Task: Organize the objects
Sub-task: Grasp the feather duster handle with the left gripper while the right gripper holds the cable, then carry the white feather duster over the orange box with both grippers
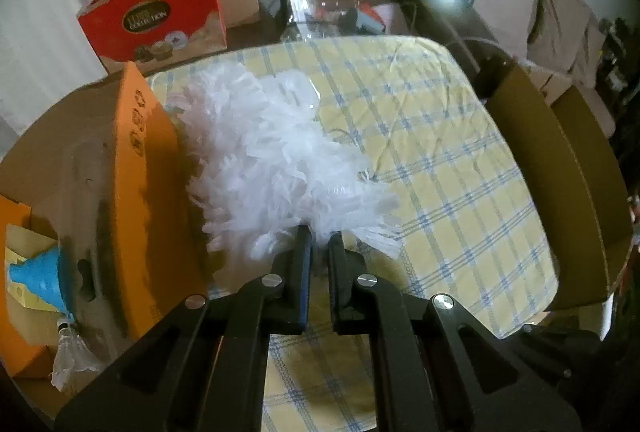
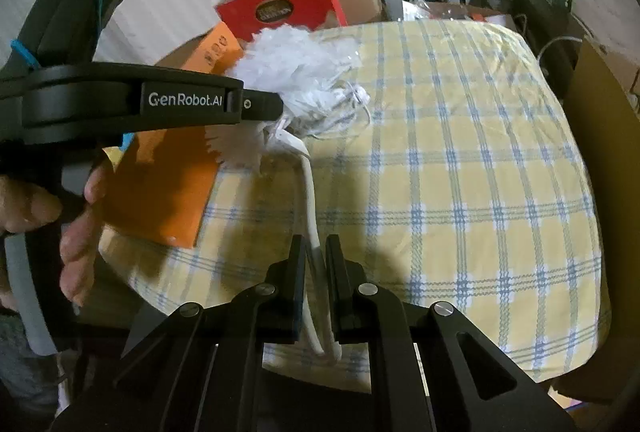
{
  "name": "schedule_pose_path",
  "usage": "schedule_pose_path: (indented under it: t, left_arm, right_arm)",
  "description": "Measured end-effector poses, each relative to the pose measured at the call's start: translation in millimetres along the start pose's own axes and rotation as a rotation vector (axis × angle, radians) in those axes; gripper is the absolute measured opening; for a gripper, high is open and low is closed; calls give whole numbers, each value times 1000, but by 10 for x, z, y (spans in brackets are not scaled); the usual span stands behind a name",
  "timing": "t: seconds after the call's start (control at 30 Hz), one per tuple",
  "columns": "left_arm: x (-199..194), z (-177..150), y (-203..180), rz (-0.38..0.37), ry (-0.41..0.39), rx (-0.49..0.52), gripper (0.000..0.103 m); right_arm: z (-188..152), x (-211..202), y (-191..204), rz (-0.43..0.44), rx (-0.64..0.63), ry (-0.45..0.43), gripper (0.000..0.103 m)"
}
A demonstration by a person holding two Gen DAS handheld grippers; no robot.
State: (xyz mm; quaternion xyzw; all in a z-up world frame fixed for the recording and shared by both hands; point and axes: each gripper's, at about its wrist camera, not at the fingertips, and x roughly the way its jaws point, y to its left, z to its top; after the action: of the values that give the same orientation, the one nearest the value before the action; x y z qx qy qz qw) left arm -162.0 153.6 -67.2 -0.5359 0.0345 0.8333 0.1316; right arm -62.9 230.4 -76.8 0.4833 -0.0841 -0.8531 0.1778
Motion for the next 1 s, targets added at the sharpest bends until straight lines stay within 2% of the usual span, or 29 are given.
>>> schedule_pose_path:
  t: [0.2,0.53,0.8,1.0]
  left_arm:
    - [-208,37,94,-73,-52,-42,6]
    - [-673,52,109,-147,-141,-49,6]
    - [-1005,25,241,-166,-210,-77,6]
    - [-1224,-62,443,-143,-248,-100,6]
  right_arm:
    - [87,-163,121,0,-23,-42,9]
    - [209,-501,396,3,-73,-109,8]
    - [264,-645,590,-10,-106,-131,8]
    - [318,-654,822,3,-150,-137,8]
